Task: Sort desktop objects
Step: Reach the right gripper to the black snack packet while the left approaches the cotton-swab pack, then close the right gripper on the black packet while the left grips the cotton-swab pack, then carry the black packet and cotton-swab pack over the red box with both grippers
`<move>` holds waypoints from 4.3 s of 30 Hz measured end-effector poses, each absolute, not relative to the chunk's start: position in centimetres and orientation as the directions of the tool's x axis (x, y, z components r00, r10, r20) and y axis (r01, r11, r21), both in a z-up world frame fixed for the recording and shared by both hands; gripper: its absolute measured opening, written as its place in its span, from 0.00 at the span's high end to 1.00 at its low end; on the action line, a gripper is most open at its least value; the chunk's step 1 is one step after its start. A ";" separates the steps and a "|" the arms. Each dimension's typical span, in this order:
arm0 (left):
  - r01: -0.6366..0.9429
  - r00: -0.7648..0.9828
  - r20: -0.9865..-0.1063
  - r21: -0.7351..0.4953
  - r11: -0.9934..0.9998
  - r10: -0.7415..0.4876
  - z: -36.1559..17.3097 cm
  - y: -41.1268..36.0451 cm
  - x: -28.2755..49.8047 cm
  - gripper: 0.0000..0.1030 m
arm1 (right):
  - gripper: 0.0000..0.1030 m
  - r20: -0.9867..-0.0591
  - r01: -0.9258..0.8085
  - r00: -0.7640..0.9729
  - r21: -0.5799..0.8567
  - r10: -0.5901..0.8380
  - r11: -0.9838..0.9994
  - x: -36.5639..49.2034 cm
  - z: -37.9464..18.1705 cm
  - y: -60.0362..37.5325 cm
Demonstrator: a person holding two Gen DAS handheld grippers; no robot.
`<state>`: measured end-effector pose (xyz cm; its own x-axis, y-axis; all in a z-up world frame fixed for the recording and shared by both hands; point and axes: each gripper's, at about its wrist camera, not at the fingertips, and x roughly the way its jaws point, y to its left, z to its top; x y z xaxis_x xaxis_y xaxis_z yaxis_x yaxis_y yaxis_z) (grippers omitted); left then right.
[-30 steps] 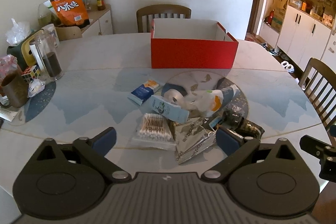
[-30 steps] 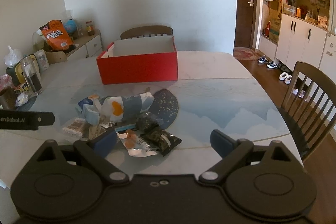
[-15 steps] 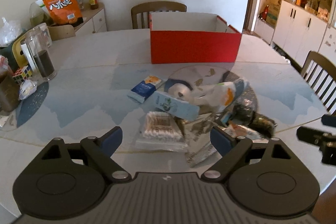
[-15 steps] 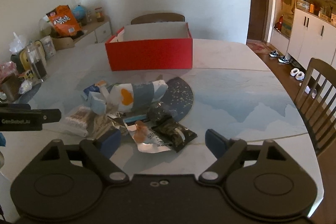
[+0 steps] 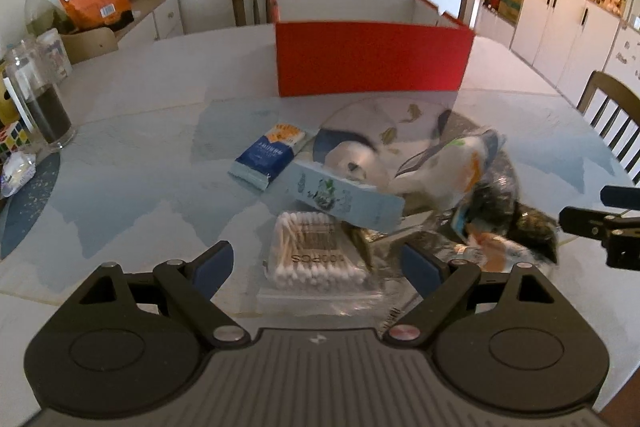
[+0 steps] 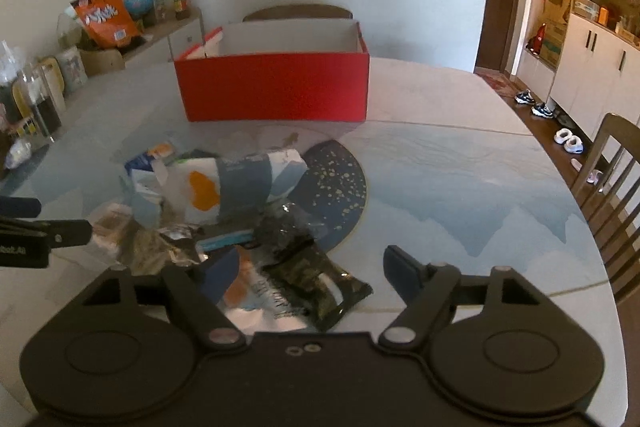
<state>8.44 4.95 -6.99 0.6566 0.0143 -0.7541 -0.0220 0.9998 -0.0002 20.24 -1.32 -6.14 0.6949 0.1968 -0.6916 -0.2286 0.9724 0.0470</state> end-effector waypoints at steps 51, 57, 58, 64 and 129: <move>0.009 0.592 -0.806 0.019 1.000 0.011 -11.4 6.3 12.4 0.49 | 0.60 -0.806 -0.281 0.554 0.052 0.206 0.958 24.9 -11.0 -1.4; -0.010 0.599 -0.801 0.012 1.000 0.015 -11.3 6.6 12.1 0.55 | 0.65 -0.808 -0.270 0.558 0.039 0.190 0.962 24.9 -10.7 -1.4; -0.013 0.601 -0.799 0.010 1.000 0.015 -11.2 6.7 12.1 0.56 | 0.65 -0.808 -0.268 0.559 0.037 0.187 0.963 24.9 -10.7 -1.5; -0.023 0.608 -0.794 -0.002 1.000 0.012 -10.9 6.8 11.4 0.57 | 0.67 -0.799 -0.258 0.573 0.035 0.182 0.966 24.4 -10.1 -1.9; 0.039 0.758 -0.652 0.032 0.999 -0.009 5.0 2.0 11.1 0.57 | 0.67 -0.615 -0.354 0.712 0.103 0.339 0.929 23.0 7.7 -5.3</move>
